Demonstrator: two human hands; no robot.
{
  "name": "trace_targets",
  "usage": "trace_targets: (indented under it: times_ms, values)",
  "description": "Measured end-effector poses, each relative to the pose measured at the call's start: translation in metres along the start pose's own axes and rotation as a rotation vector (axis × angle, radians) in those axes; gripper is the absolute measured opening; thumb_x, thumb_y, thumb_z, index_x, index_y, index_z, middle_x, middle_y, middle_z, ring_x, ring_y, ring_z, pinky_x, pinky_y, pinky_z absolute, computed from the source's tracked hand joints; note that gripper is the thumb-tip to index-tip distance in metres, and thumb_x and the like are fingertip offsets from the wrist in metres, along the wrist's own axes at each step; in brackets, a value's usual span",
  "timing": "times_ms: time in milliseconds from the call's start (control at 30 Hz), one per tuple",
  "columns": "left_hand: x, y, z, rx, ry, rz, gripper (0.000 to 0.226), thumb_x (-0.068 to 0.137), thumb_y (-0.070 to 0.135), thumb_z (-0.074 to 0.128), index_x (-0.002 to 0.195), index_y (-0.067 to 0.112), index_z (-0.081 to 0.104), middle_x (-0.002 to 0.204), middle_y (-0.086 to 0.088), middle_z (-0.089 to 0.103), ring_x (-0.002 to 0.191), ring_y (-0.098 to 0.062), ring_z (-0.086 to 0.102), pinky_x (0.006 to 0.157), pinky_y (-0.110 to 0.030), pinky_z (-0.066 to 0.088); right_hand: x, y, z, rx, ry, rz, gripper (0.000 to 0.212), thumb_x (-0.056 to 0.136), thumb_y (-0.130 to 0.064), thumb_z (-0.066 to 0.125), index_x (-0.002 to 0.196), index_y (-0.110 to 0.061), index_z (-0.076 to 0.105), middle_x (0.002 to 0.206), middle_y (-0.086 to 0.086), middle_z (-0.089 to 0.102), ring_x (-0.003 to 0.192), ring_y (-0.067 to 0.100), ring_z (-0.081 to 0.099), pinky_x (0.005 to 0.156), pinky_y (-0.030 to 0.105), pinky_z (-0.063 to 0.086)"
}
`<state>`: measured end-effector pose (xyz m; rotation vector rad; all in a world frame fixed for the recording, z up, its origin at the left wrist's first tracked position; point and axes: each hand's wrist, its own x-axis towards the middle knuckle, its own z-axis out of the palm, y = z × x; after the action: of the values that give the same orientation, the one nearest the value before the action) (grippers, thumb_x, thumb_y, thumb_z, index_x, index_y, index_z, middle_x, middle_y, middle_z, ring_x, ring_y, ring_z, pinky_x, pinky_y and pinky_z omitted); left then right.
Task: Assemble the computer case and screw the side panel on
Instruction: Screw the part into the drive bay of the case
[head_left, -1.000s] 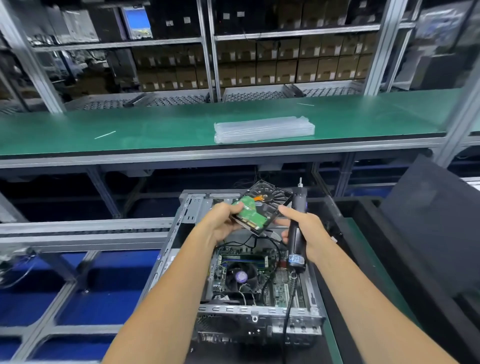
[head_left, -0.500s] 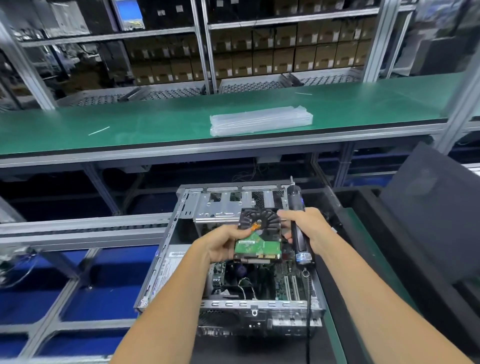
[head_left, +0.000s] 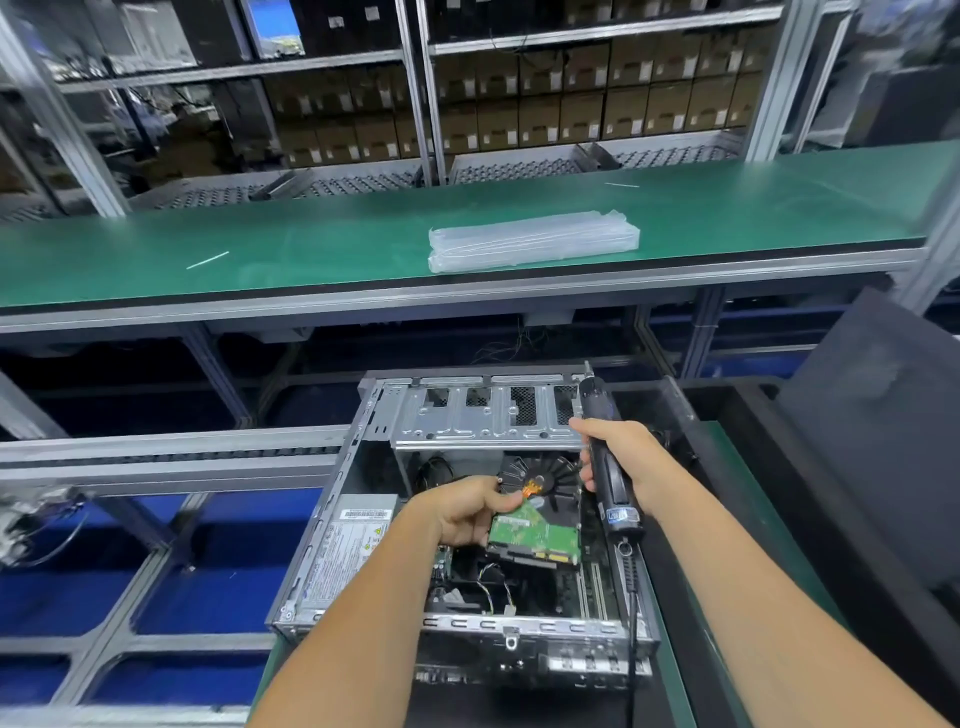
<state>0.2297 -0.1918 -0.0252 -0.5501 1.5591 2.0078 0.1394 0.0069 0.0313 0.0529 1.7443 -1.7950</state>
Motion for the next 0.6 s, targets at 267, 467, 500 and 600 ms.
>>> trace_targets:
  times_ms: [267, 467, 500, 600]
  values:
    - [0.021, 0.002, 0.009, -0.105, 0.112, 0.093, 0.04, 0.091, 0.01, 0.059, 0.128, 0.006, 0.042, 0.093, -0.006, 0.069, 0.086, -0.022, 0.065, 0.092, -0.047, 0.046, 0.004, -0.002, 0.001, -0.047, -0.041, -0.013, 0.024, 0.088, -0.021, 0.073, 0.079, -0.007, 0.055, 0.055, 0.009, 0.054, 0.043, 0.023, 0.054, 0.044, 0.029, 0.048]
    - [0.028, 0.008, 0.011, -0.064, 0.155, 0.098, 0.068, 0.088, 0.017, 0.066, 0.142, 0.003, 0.028, 0.093, -0.007, 0.069, 0.083, -0.023, 0.061, 0.075, -0.032, 0.05, 0.014, -0.007, 0.004, -0.091, -0.028, -0.038, 0.021, 0.088, -0.016, 0.072, 0.079, -0.004, 0.057, 0.055, 0.009, 0.052, 0.042, 0.024, 0.052, 0.044, 0.029, 0.047]
    - [0.031, 0.007, 0.009, -0.039, 0.168, 0.1, 0.065, 0.087, 0.019, 0.066, 0.14, 0.003, 0.032, 0.099, -0.012, 0.064, 0.089, -0.025, 0.053, 0.086, -0.037, 0.046, 0.015, -0.007, 0.004, -0.089, -0.025, -0.04, 0.021, 0.088, -0.015, 0.072, 0.079, -0.004, 0.057, 0.055, 0.009, 0.052, 0.042, 0.024, 0.052, 0.044, 0.029, 0.047]
    - [0.035, 0.008, 0.013, -0.057, 0.174, 0.134, 0.031, 0.089, 0.02, 0.064, 0.113, 0.004, 0.052, 0.091, -0.008, 0.069, 0.082, -0.022, 0.062, 0.088, -0.039, 0.05, 0.019, -0.006, 0.004, -0.086, -0.008, -0.041, 0.019, 0.087, -0.015, 0.072, 0.08, -0.004, 0.059, 0.053, 0.009, 0.053, 0.041, 0.023, 0.052, 0.044, 0.029, 0.048]
